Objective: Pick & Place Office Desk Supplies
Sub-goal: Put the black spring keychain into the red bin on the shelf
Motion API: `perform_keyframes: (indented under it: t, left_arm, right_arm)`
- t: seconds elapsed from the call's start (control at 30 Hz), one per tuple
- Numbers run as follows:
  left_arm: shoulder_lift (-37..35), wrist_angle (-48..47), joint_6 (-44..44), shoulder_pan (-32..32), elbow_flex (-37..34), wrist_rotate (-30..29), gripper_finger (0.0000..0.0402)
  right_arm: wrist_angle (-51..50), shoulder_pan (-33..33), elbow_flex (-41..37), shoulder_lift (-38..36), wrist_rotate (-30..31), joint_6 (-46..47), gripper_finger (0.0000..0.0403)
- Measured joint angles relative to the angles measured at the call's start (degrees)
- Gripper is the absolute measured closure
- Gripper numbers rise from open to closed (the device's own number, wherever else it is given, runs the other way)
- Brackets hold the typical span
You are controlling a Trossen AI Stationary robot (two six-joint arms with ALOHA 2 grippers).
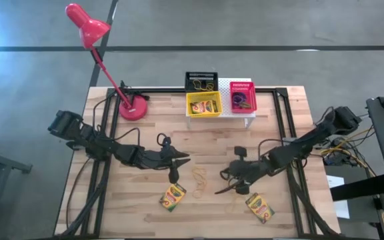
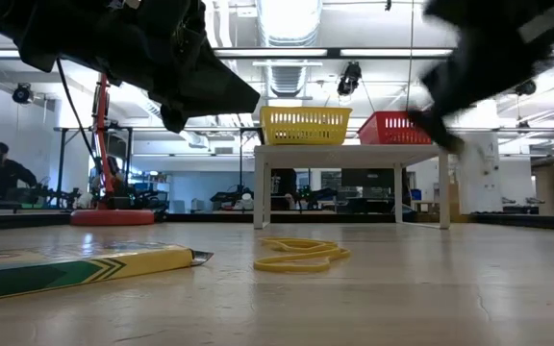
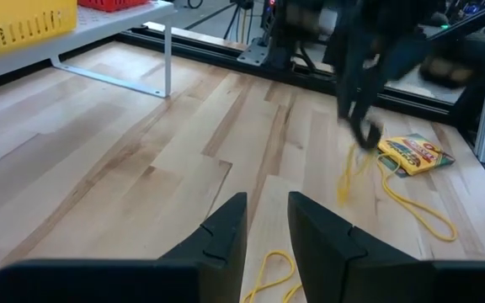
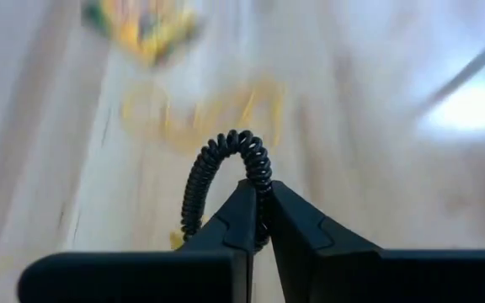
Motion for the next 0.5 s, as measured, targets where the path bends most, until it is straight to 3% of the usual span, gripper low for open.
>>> perform_keyframes:
  t: [0.2, 0.5]
  left_arm:
    - [0.0, 0.0, 0.0, 0.4, 0.0, 0.0, 0.0308]
    - [0.0, -0.3, 0.0, 0.5, 0.0, 0.0, 0.0308]
  right_arm:
    - [-6.6, -6.1, 10.9, -7.7, 10.9, -5.9, 0.038]
    - [-34.5, -31.4, 30.1, -10.8, 12.1, -9.7, 0.038]
